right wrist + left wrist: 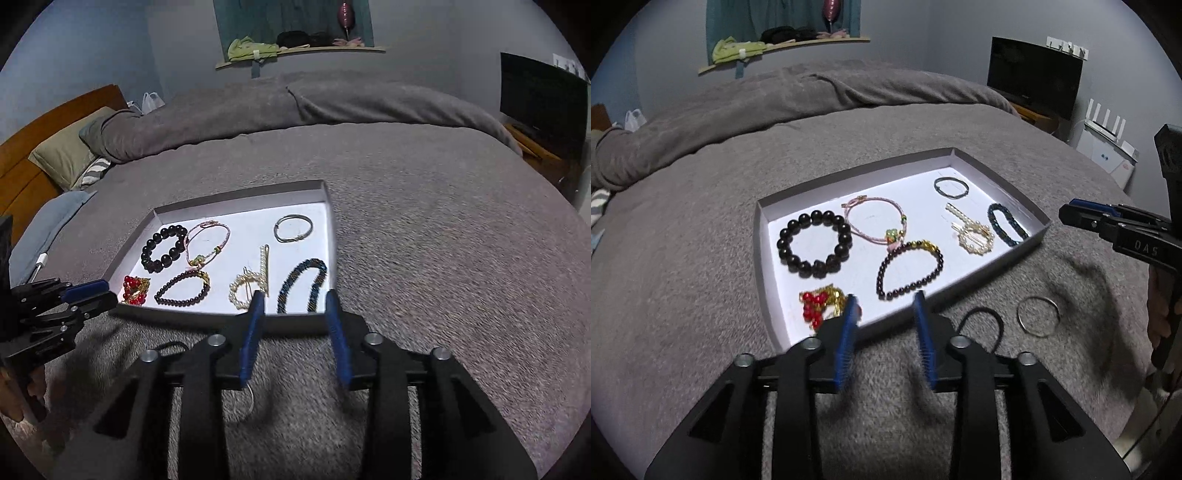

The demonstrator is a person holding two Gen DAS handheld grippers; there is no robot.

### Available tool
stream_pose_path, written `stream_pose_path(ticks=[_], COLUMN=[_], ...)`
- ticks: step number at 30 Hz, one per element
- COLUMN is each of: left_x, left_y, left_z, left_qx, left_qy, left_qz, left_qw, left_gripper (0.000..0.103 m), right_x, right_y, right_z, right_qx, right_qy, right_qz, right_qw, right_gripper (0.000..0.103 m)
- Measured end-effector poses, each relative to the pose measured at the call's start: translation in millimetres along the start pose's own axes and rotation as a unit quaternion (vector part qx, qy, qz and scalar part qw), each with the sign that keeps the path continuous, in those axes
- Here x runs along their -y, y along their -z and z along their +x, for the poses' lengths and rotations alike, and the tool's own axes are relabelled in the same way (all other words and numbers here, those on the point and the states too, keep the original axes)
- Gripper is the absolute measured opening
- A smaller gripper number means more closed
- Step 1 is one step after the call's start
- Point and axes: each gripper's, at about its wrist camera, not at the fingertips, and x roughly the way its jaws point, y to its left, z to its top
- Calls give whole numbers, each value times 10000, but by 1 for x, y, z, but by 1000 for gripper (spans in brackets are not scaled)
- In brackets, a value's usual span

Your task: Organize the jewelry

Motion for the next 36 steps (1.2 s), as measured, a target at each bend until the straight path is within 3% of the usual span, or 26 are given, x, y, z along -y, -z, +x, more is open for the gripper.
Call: stream_pose_path(ticks=[7, 9, 10, 20, 31, 36], left_x=[8, 10, 12, 31, 30, 32], left_y=[11, 14, 16, 32, 31, 33], left_z=[-6, -6, -5, 12, 30, 32], left_qx=[-34, -54, -59, -379, -484, -482], left_qy=[63, 67, 76, 299, 168, 151], left_qz=[41, 63, 73, 94, -239, -200], left_qw=[10000, 9999, 9999, 9988, 9984, 9985], left_gripper=[46, 56, 60, 60, 59, 58], right_x=[6, 8, 9, 14, -4, -14], right_y=[12, 16, 18, 47, 67, 71], right_z=[-11, -14, -16, -14, -2, 3], right_qx=[-20, -23, -29, -312, -518, -520], right_qy=[24, 26, 32, -37, -183, -128], right_qz=[24, 3, -5, -83, -282, -451], right_qw=[10000, 10000, 10000, 9995, 9981, 9975], right_gripper=[54, 66, 66, 82, 88, 95])
